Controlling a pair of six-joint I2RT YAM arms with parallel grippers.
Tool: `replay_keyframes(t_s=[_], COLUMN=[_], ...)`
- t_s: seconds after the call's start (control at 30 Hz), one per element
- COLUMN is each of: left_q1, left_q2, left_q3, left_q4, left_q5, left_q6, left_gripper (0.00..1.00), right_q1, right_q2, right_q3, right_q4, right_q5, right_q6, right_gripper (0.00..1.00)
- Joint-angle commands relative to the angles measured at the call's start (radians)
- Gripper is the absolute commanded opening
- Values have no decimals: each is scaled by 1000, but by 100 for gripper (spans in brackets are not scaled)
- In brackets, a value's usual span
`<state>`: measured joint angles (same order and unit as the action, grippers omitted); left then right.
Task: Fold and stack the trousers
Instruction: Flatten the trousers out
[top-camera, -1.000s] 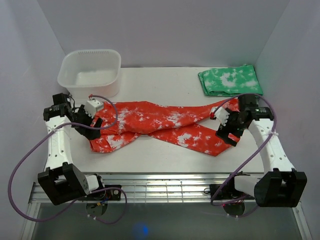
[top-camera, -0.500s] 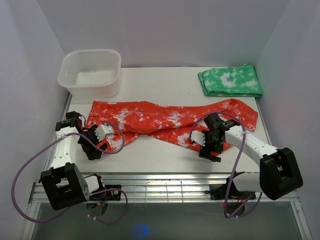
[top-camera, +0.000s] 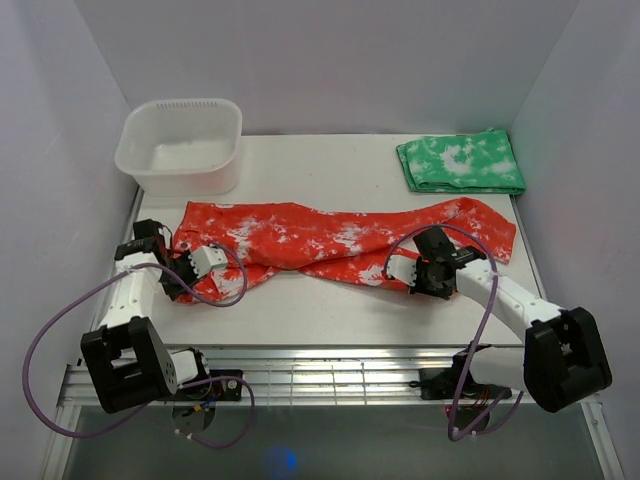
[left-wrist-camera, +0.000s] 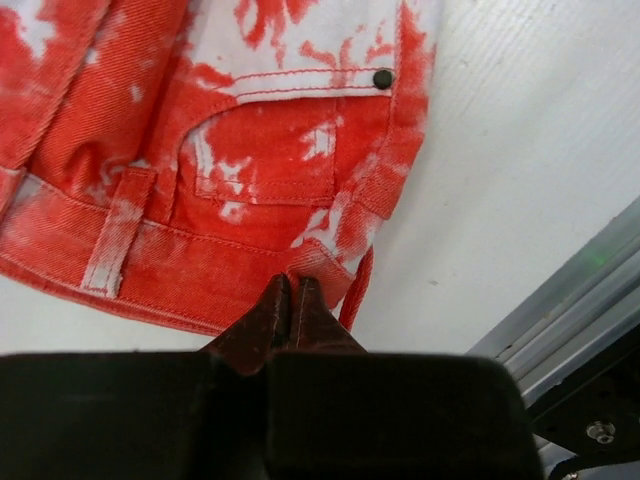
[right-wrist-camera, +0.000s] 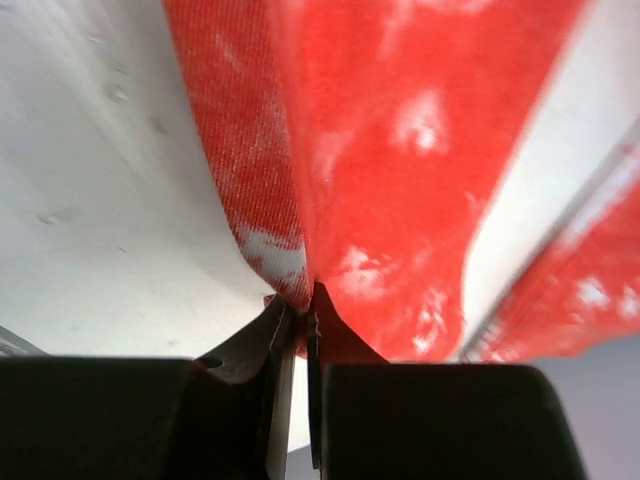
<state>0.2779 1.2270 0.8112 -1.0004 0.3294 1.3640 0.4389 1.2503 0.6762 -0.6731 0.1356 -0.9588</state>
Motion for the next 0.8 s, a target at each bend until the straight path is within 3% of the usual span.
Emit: replay_keyframes(t_s=[0.0, 0.1, 0.23, 0.4, 0.53, 0.67, 0.7, 0.77], left_q1=[32, 75, 217, 391, 522, 566, 569, 576], left_q2=[-46, -11, 73, 157, 193, 215, 213, 210], left_q3=[51, 147, 293, 407, 414, 384, 375, 361], left_q4=[69, 46, 3, -70, -83, -84, -84, -104], left_q5=[0, 42, 95, 140, 157, 155, 149, 155], left_q6=[32, 44, 78, 194, 311, 351, 351, 359], left_gripper=[0, 0, 0, 0, 0, 0, 15, 37], right_q1=[-93, -176, -399, -627, -710, -729, -732, -733], right_q2=[-119, -147, -170, -198, -222, -226, -227, -239], right_q3=[100, 170, 279, 273, 197, 140, 123, 117], right_q4=[-44, -115, -212, -261, -260, -263, -296, -351], right_q5=[41, 21, -13, -31, -41, -28, -13, -2], right_q6=[-112, -224, -415, -697, -822, -862, -870, -891], right_gripper=[8, 8, 8, 8, 8, 8, 19, 43])
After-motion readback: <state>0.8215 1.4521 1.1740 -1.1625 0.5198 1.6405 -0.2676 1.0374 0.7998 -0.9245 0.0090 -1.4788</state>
